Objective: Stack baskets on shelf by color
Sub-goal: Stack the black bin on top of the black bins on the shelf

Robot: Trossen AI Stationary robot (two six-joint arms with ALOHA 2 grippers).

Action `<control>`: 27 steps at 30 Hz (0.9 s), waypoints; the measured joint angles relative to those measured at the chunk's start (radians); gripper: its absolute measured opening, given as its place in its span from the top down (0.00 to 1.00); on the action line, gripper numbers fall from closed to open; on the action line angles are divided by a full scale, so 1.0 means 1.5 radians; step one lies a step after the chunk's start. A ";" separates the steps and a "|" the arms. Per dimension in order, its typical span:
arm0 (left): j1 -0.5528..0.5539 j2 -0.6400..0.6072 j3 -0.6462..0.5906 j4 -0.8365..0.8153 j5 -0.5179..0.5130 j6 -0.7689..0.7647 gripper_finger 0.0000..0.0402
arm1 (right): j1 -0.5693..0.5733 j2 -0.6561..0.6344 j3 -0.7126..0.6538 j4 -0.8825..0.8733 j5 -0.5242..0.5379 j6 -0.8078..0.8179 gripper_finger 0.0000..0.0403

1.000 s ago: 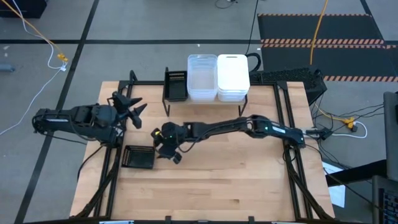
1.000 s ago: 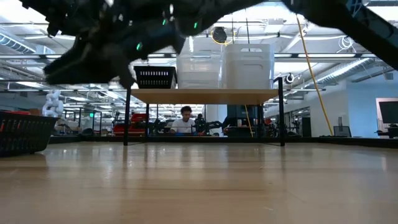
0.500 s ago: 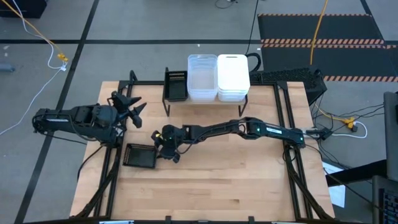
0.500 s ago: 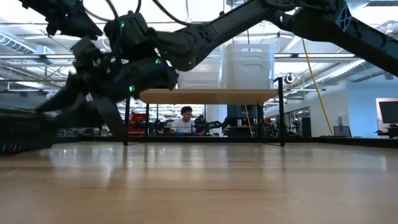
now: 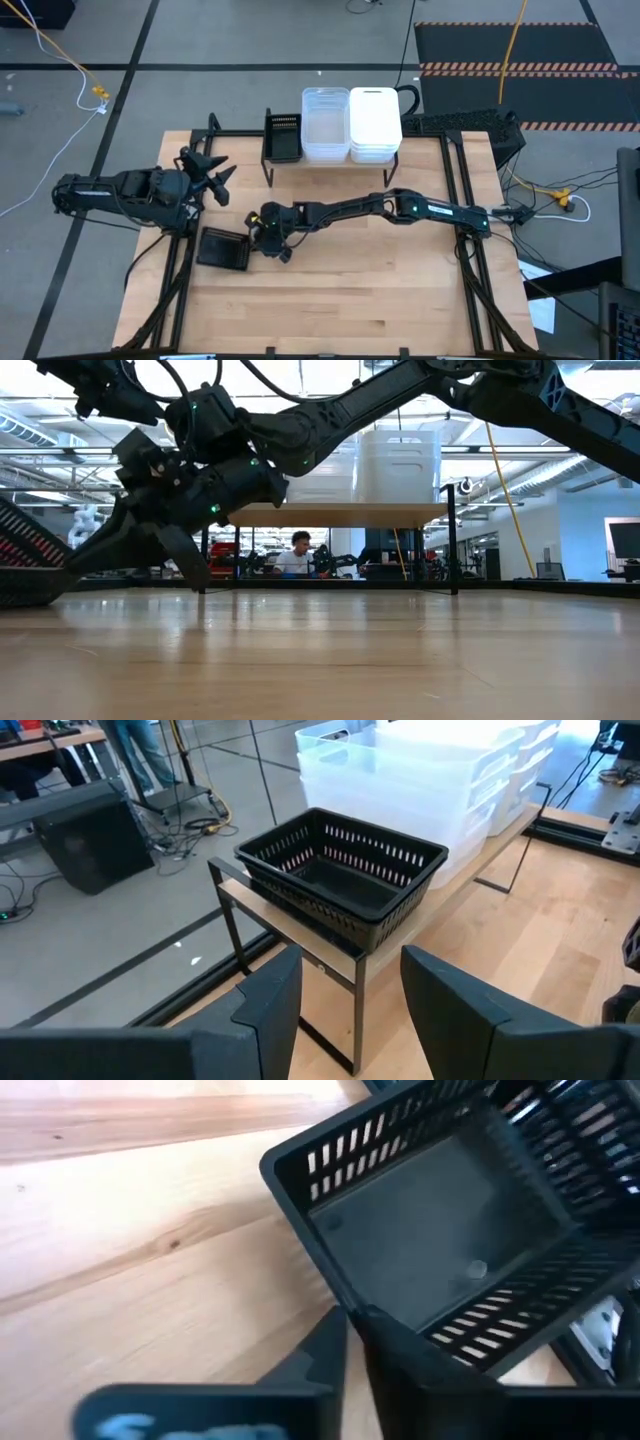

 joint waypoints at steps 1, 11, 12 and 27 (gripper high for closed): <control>0.000 0.000 0.000 0.000 0.000 0.000 0.56 | 0.000 0.000 0.000 0.000 0.000 0.000 0.96; 0.000 0.000 0.000 -0.014 0.000 -0.001 0.56 | 0.032 0.000 0.000 0.006 0.055 -0.074 0.84; 0.000 0.000 0.000 -0.017 0.000 -0.001 0.56 | 0.037 0.000 0.000 0.007 0.058 -0.099 0.80; 0.000 0.000 0.000 -0.012 0.000 -0.014 0.56 | 0.037 0.058 0.000 0.254 0.085 -0.213 0.49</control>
